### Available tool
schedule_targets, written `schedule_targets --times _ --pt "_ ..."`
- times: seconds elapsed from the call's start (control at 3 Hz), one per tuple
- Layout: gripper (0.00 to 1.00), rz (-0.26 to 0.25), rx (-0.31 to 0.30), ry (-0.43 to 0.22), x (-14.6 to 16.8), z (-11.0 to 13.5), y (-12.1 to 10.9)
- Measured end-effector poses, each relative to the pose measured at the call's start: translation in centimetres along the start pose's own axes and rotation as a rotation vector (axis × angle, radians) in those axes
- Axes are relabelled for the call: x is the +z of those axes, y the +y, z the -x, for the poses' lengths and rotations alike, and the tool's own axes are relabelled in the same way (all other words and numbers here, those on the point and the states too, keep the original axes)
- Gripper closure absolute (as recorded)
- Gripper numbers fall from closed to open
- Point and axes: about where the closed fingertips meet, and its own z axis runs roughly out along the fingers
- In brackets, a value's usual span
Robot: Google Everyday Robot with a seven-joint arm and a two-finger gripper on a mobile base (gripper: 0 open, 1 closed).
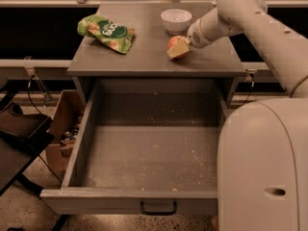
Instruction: Pick apple from top drawer and place on counter
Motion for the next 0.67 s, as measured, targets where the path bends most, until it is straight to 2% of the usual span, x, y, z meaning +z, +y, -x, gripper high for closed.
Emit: schedule_targets --times 0.33,0.67 --pt "0.84 0.007 -0.002 0.007 0.74 -0.21 0.25" --pt "0.53 0.007 -0.002 0.007 0.75 -0.21 0.25"
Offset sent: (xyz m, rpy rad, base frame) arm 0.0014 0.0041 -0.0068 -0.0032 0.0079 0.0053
